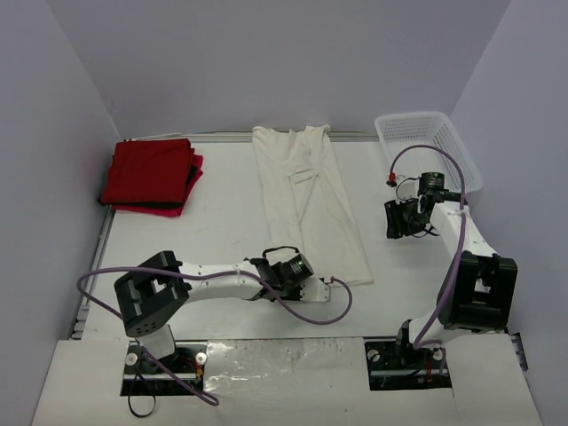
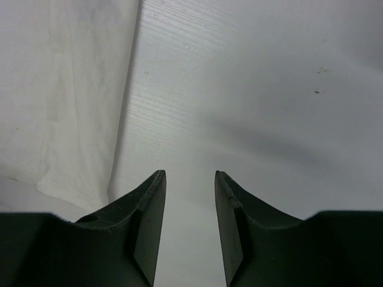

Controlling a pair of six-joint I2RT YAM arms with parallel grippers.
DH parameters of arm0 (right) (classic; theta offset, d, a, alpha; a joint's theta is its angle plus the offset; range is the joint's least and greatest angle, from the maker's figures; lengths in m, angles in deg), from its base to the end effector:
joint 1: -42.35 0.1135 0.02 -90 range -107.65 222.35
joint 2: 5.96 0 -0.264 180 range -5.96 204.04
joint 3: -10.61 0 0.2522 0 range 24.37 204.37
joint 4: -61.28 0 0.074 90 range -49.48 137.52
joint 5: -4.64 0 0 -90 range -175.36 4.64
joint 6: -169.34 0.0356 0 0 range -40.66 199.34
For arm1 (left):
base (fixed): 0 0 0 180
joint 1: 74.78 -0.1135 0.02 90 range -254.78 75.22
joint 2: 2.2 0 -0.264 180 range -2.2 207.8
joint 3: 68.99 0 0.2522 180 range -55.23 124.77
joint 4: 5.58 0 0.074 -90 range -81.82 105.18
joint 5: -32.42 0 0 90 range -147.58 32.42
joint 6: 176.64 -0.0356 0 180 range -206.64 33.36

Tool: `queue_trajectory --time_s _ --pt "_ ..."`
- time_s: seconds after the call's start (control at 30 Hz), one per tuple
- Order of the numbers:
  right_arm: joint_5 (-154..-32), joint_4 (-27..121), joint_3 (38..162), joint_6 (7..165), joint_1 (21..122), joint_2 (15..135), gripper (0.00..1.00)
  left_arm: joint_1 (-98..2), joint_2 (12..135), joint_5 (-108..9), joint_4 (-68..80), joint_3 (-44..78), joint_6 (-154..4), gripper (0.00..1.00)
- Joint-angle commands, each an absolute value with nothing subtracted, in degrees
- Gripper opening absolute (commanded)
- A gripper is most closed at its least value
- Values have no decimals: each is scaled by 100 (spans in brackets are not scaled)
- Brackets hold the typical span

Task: Fold and stack the t-shirts
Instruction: Rotate the tshirt 90 degrees, then grab the bottom of the folded rectangular tshirt with both arms

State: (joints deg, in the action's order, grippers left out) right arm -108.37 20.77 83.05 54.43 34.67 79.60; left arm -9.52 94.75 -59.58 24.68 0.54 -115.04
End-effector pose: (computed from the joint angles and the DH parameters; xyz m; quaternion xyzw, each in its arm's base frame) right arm 0.3076 -0.0274 0.2335 -0.2010 0.9111 0.0961 0.3467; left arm 0.1411 -0.3032 0.1668 0.6971 0.6606 -0.0721 0.2693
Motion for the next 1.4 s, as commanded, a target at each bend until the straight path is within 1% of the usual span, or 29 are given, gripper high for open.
queue_trajectory --time_s 0.0,0.03,0.1,0.2,0.27,0.47,0.63,0.77,0.9,1.07,1.37 --pt "-11260 1983 8431 5447 3585 7754 34 -1473 9080 -5231 3393 233 -11652 2" --pt "-11391 1983 8449 5438 3724 7737 32 -1623 9027 -5004 3524 268 -11670 2" --pt "-11454 1992 8458 5324 3909 7667 32 -2008 8982 -4722 3700 418 -11679 2" --pt "-11489 1992 8379 4868 4200 7596 33 -2317 8948 -4449 3956 532 -11679 2" --pt "-11541 1974 8256 4526 4480 7526 33 -2406 8930 -4317 4000 550 -11679 2" --pt "-11867 1763 7984 3304 4912 7342 34 -2854 9184 -3763 4114 708 -11600 2" --pt "-11692 1755 7650 2539 5351 7060 34 -3337 9343 -3043 4290 901 -11486 2" --pt "-11481 1781 7535 2563 5825 6893 34 -3917 9457 -2568 4334 998 -11380 2" --pt "-11287 1772 7500 2748 6423 6866 34 -4076 9536 -2348 4352 1007 -11371 2" --pt "-10954 1790 7447 3055 7309 7112 33 -4243 9668 -2251 4360 963 -11415 2" --pt "-10672 1834 7316 3285 7795 7429 31 -4577 9765 -2066 4360 954 -11398 2"
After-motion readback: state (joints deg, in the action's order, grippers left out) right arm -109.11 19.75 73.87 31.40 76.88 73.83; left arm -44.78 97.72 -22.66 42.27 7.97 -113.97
